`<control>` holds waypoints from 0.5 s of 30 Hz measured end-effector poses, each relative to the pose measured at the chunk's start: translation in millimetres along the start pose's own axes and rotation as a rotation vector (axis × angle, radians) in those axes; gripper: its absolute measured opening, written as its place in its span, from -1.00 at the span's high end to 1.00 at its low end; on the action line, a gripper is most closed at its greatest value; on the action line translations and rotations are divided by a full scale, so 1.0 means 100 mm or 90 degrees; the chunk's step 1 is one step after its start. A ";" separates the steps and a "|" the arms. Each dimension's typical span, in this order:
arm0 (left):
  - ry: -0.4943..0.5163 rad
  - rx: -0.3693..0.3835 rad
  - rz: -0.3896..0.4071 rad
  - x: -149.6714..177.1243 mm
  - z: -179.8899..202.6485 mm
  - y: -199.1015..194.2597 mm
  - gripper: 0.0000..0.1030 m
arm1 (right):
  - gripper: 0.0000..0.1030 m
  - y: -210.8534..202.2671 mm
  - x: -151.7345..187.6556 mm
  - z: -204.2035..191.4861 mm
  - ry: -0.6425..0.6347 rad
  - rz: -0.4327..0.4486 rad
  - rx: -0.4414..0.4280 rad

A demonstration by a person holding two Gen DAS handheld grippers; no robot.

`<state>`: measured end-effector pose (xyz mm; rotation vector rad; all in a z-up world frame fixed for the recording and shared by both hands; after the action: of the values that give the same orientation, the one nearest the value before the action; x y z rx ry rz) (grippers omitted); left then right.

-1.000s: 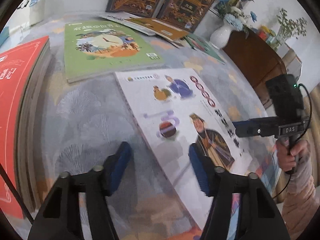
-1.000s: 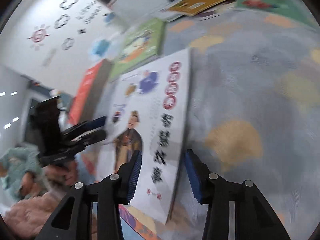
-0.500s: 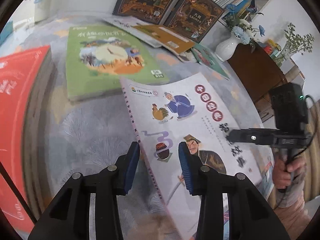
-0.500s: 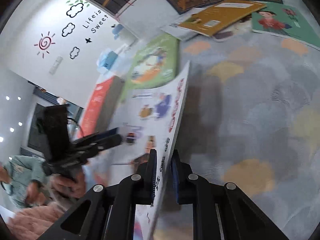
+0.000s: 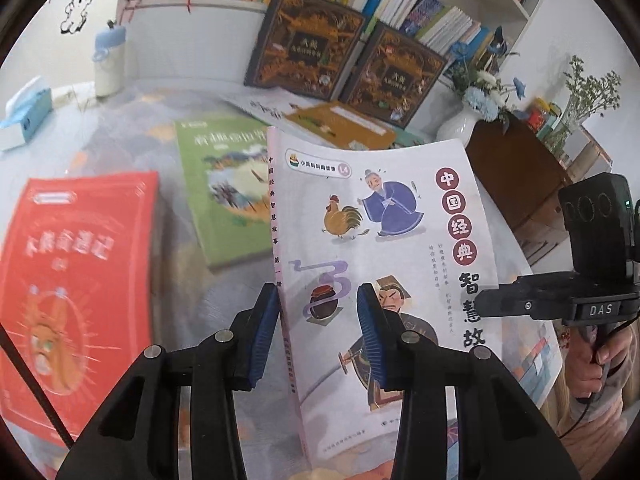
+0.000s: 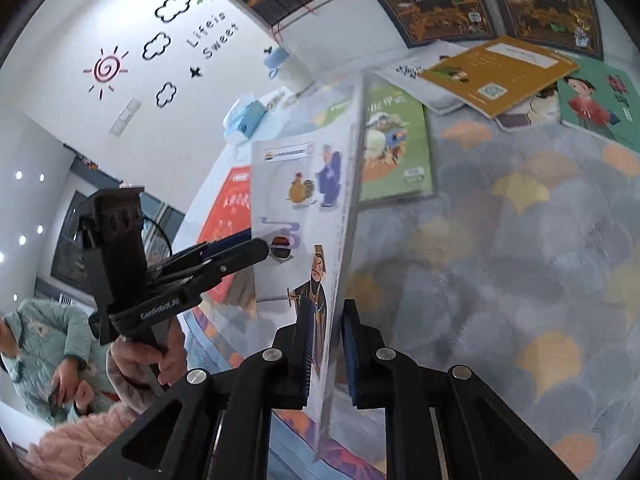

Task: Organize books
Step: 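Lift the white book with the left tool and lower it onto the red book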

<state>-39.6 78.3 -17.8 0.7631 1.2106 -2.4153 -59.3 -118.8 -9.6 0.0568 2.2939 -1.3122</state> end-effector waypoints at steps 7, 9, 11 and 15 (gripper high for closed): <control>0.017 -0.020 0.040 -0.21 -0.07 -0.37 0.30 | 0.78 -0.01 -0.20 -0.28 0.005 0.000 -0.033; 0.023 -0.026 0.055 -0.28 -0.10 -0.51 0.29 | 0.78 0.01 -0.26 -0.35 0.009 -0.006 -0.045; 0.030 -0.039 0.074 -0.35 -0.14 -0.67 0.28 | 0.78 0.05 -0.35 -0.50 0.010 -0.011 -0.065; 0.028 -0.069 0.106 -0.48 -0.38 -0.99 0.24 | 0.78 0.17 -0.51 -0.84 -0.001 -0.010 -0.096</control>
<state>-39.7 169.7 54.8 0.8527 1.2327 -2.1916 -43.1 -30.9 33.6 -0.0137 2.3894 -1.1420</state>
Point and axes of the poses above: each gripper's, at about its wrist camera, not at the fingertips, and y roughly the way its jaws point, z to its right, x to its underside, the point moved 5 cm from there along y, roughly the way its jaws point, and after that the axes turned 12 degrees about x, right-handed, at the moved point
